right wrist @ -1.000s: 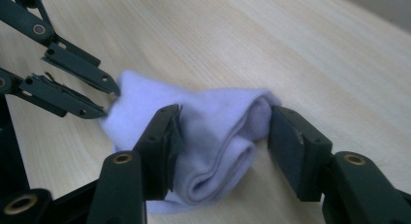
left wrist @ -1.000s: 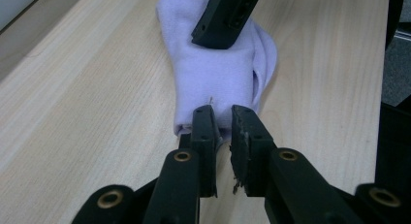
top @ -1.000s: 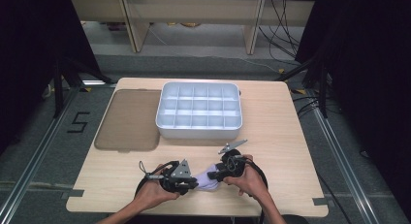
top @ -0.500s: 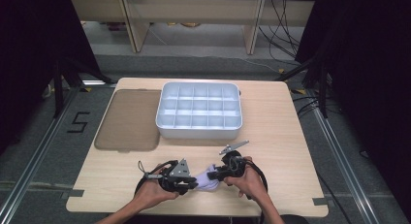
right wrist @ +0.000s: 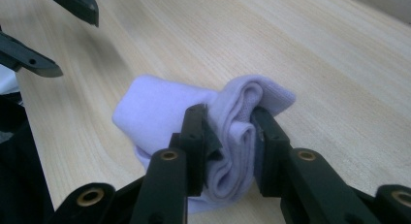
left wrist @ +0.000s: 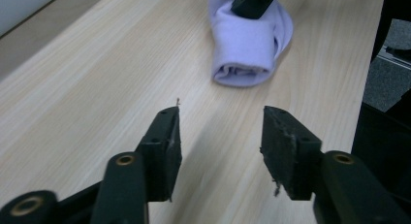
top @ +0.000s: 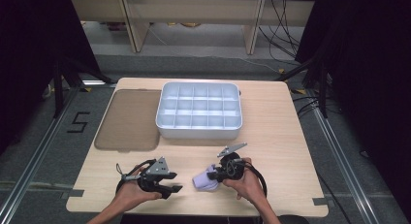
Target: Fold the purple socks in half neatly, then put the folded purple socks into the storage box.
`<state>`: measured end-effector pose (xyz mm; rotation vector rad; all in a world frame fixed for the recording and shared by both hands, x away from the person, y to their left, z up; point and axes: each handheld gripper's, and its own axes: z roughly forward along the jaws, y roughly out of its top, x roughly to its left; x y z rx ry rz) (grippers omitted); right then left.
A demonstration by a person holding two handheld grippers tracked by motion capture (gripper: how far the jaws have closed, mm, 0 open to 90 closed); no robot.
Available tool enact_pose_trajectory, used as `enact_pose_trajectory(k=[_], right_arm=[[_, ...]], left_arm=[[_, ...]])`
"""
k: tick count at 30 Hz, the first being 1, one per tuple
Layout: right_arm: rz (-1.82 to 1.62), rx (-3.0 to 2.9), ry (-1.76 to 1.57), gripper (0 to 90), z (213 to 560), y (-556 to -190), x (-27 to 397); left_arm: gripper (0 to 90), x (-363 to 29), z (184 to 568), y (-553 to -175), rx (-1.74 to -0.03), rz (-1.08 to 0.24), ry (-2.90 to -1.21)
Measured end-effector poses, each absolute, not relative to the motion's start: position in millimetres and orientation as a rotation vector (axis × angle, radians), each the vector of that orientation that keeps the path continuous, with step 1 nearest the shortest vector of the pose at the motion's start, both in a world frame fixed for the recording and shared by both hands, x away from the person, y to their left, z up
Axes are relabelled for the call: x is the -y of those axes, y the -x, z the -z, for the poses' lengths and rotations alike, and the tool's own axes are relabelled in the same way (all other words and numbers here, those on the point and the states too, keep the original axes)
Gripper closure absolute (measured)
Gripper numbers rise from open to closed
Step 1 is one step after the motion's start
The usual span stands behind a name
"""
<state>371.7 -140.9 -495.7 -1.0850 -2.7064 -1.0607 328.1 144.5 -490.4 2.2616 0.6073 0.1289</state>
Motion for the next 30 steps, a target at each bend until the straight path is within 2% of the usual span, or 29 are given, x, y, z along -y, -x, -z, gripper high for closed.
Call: enact_pose_trajectory(k=[15,30], right_arm=[[1.064,2.786,1.123,72.6,488,-364,133],[1.040,2.885,1.028,73.3,459,-354,132]], left_arm=[[33.4,-167,497,-329,-0.727,-0.174,-2.259],[29.1,-173,502,-331,-0.730,-0.202,-2.289]])
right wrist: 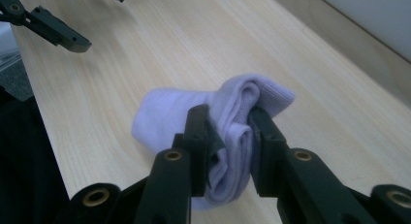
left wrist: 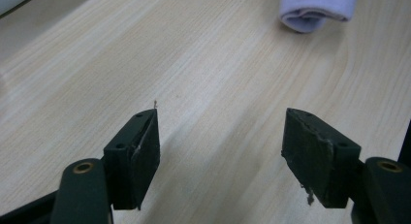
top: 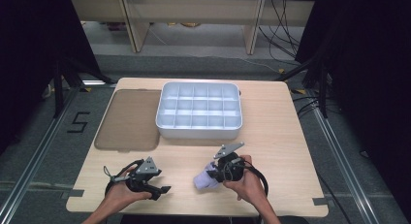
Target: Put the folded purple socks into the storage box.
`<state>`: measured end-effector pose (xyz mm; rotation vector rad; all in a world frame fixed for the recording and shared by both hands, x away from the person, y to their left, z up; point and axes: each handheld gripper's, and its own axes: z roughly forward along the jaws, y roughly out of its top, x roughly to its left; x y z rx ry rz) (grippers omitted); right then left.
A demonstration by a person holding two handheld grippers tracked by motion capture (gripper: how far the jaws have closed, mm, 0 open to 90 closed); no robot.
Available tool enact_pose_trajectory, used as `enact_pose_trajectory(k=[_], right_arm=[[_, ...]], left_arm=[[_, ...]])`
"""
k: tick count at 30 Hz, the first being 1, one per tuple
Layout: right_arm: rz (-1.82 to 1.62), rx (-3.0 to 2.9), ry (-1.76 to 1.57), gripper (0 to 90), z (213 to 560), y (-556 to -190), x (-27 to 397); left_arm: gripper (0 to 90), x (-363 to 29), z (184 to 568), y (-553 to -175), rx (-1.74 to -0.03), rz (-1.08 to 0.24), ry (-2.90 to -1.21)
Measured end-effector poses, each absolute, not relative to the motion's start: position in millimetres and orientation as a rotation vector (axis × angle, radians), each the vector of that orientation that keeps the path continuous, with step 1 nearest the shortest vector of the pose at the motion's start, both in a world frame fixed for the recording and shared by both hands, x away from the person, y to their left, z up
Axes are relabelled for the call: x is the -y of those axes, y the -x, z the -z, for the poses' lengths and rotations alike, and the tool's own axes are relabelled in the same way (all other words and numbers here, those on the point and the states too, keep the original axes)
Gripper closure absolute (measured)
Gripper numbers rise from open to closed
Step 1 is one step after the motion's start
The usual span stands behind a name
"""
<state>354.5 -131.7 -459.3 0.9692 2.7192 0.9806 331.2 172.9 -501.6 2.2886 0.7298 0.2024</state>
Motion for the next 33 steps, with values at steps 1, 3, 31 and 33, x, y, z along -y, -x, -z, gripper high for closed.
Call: enact_pose_trajectory(k=[1,3,31,33], right_arm=[[-0.988,-2.702,-0.962,73.3,459,-355,132],[-0.971,-2.697,-0.992,73.3,454,-355,133],[-0.827,-2.644,-1.004,73.4,399,-395,149],[-0.821,-2.649,-0.998,73.4,395,-399,151]], left_arm=[[28.7,-174,502,-331,-0.724,-0.205,-2.293],[28.7,-175,503,-330,-0.753,-0.212,-2.288],[27.9,-176,500,-330,-0.748,-0.209,-2.279],[27.9,-176,500,-331,-0.735,-0.224,-2.286]])
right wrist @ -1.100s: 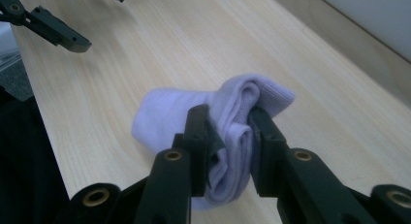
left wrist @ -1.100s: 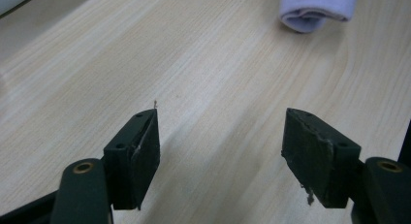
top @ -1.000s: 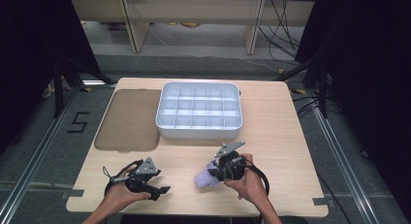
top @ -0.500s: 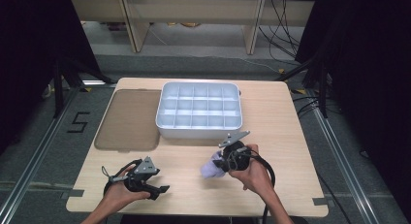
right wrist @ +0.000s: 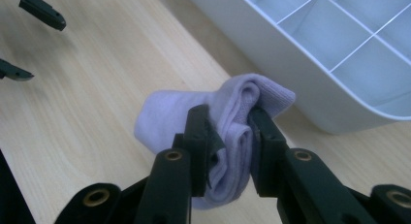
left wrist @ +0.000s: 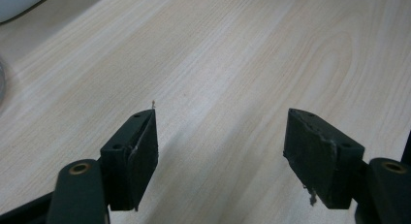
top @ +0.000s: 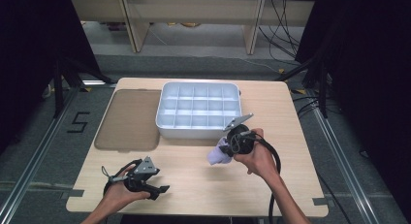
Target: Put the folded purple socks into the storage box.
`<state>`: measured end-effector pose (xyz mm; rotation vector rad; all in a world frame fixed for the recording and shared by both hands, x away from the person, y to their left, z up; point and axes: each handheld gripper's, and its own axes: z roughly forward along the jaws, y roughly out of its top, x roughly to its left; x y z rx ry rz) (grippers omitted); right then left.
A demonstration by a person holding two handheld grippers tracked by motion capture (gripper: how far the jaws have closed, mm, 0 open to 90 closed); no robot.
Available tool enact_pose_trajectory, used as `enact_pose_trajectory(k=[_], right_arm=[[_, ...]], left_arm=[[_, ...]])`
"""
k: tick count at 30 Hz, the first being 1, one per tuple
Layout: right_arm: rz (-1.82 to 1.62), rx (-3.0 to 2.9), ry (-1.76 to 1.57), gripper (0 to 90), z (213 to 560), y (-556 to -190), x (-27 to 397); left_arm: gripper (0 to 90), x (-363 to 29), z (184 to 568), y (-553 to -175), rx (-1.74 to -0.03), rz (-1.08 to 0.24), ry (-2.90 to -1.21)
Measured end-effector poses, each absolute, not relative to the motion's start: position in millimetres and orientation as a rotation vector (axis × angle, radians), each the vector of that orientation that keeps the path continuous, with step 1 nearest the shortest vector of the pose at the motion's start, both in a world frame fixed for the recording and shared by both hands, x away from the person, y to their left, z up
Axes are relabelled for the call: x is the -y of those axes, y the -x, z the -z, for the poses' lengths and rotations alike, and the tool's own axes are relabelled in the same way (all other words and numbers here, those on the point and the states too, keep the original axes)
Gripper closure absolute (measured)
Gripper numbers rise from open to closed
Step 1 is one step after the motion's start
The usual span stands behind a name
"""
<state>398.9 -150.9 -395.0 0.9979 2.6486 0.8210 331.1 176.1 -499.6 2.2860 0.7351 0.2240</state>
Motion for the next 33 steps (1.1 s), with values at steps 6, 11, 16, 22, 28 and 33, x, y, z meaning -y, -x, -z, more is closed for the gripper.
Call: enact_pose_trajectory(k=[6,11,16,22,28,33], right_arm=[[-0.794,-2.633,-1.009,73.3,384,-410,155],[-0.773,-2.613,-1.002,73.3,372,-416,160],[-0.767,-2.592,-1.015,73.4,363,-422,166],[-0.766,-2.562,-1.060,73.4,350,-433,172],[-0.736,-2.526,-1.083,73.4,344,-450,177],[-0.711,-2.495,-1.110,73.4,343,-466,180]], left_arm=[[27.9,-176,499,-331,-0.731,-0.222,-2.290],[27.9,-176,500,-331,-0.722,-0.220,-2.291],[27.9,-176,500,-332,-0.722,-0.217,-2.287],[27.9,-176,501,-331,-0.731,-0.206,-2.284],[27.9,-177,500,-331,-0.739,-0.204,-2.276],[27.9,-180,498,-333,-0.732,-0.212,-2.273]])
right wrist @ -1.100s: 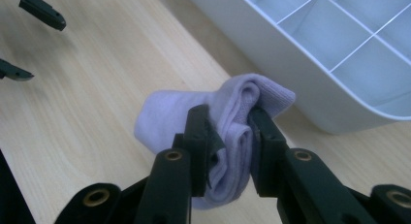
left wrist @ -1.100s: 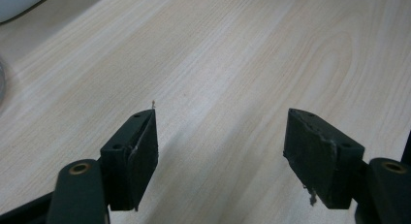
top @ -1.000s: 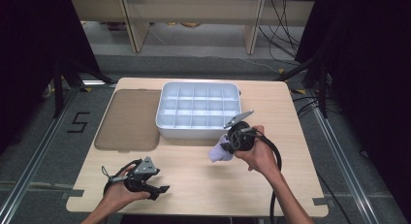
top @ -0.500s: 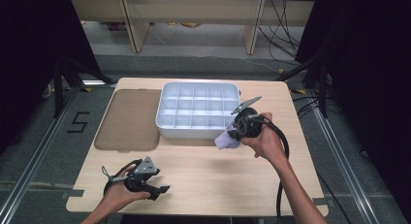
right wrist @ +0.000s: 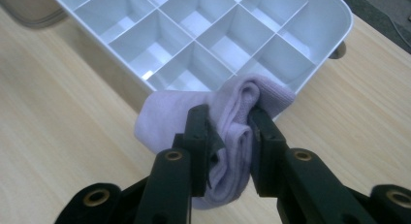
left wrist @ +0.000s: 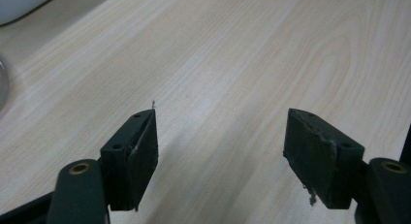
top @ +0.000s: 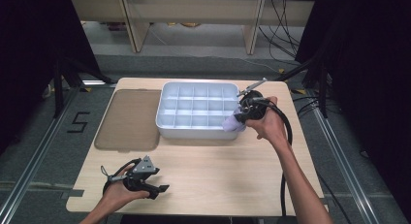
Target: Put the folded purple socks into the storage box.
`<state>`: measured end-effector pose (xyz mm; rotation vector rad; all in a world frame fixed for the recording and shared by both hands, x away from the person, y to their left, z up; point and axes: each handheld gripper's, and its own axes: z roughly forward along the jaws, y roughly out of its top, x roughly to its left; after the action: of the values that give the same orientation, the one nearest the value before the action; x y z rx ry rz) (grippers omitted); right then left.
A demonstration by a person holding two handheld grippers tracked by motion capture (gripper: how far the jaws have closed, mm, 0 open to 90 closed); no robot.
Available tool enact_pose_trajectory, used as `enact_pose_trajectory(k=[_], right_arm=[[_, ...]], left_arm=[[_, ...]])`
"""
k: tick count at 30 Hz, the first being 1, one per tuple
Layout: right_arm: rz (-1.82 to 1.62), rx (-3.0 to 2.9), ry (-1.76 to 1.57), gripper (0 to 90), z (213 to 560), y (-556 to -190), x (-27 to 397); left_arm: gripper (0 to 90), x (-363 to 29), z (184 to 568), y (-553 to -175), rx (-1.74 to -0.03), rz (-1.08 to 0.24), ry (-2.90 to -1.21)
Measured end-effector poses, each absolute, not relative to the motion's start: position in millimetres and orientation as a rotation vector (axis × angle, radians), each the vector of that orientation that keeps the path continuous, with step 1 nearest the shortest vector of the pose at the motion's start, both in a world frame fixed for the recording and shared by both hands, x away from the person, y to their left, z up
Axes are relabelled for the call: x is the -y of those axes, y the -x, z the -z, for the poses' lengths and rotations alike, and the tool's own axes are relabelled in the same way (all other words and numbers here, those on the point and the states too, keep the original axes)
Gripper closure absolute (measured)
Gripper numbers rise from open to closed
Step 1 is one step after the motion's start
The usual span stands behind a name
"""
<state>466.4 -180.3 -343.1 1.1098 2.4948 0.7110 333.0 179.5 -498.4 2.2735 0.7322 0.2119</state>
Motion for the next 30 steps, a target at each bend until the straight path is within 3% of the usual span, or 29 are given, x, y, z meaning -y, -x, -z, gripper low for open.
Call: enact_pose_trajectory(k=[30], right_arm=[[-0.369,-2.468,-1.058,73.4,382,-522,153]], left_arm=[[27.9,-179,502,-333,-0.735,-0.208,-2.282]])
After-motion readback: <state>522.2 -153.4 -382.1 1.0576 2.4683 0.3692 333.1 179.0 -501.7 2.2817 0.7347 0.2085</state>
